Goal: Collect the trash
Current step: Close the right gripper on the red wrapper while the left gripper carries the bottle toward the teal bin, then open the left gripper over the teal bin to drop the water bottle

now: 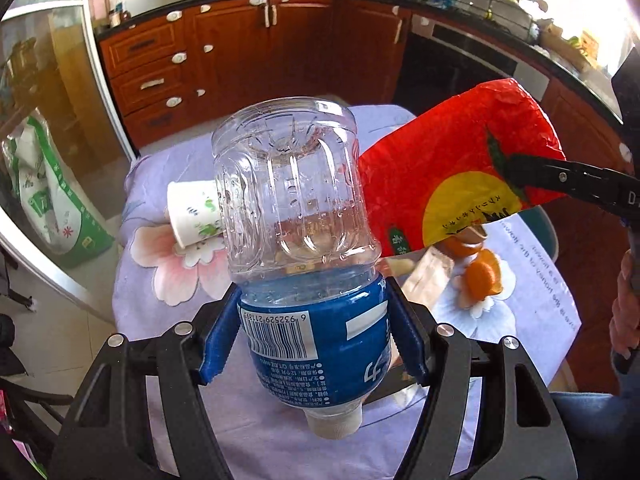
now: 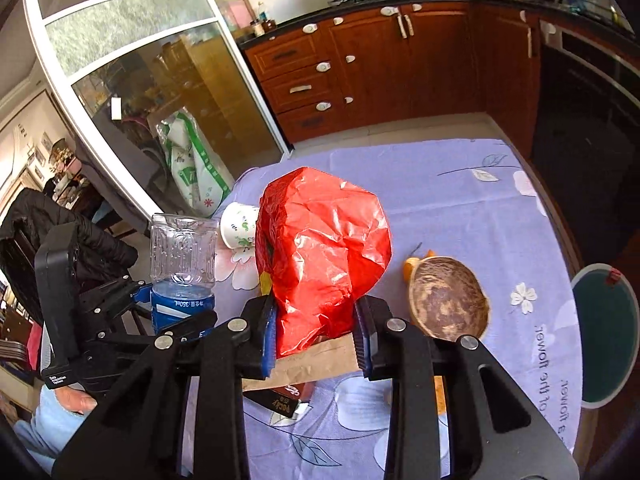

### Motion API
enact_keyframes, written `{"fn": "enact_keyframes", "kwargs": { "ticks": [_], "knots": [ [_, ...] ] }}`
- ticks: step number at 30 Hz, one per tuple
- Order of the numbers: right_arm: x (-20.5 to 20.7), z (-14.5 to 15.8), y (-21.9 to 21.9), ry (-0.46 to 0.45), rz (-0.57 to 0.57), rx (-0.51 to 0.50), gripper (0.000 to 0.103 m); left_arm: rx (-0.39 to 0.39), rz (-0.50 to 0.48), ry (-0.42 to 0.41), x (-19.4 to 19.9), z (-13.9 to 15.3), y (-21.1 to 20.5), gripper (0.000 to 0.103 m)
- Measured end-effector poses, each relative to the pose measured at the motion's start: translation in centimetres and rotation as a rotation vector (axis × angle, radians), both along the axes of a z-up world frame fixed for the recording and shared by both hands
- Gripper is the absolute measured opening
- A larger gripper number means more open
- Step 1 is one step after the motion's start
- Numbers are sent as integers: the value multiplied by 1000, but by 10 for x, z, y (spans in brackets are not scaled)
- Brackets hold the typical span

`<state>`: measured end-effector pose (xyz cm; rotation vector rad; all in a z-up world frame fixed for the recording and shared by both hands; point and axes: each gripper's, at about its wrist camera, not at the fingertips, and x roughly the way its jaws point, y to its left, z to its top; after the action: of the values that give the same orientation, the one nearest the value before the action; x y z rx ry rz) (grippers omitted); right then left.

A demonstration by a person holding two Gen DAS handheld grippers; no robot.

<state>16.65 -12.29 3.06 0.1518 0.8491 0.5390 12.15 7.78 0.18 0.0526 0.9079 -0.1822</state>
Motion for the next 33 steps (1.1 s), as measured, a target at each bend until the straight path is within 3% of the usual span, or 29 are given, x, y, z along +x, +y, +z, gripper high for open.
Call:
{"fn": "enact_keyframes", "kwargs": {
  "ticks": [9, 15, 24, 33],
  "knots": [
    [-19, 10, -112, -34, -212, 21, 29, -8, -197, -28, 15, 23, -108, 69],
    [-26, 2, -199, -32, -391, 15, 29, 14, -339, -9, 28, 23, -193, 69],
    [-35, -32, -304, 13, -602, -18, 30, 40, -530, 90, 57, -3, -322, 69],
    [-23, -75, -347, 106, -694, -59, 30, 55, -628, 234, 94, -58, -406, 69]
  ]
}}
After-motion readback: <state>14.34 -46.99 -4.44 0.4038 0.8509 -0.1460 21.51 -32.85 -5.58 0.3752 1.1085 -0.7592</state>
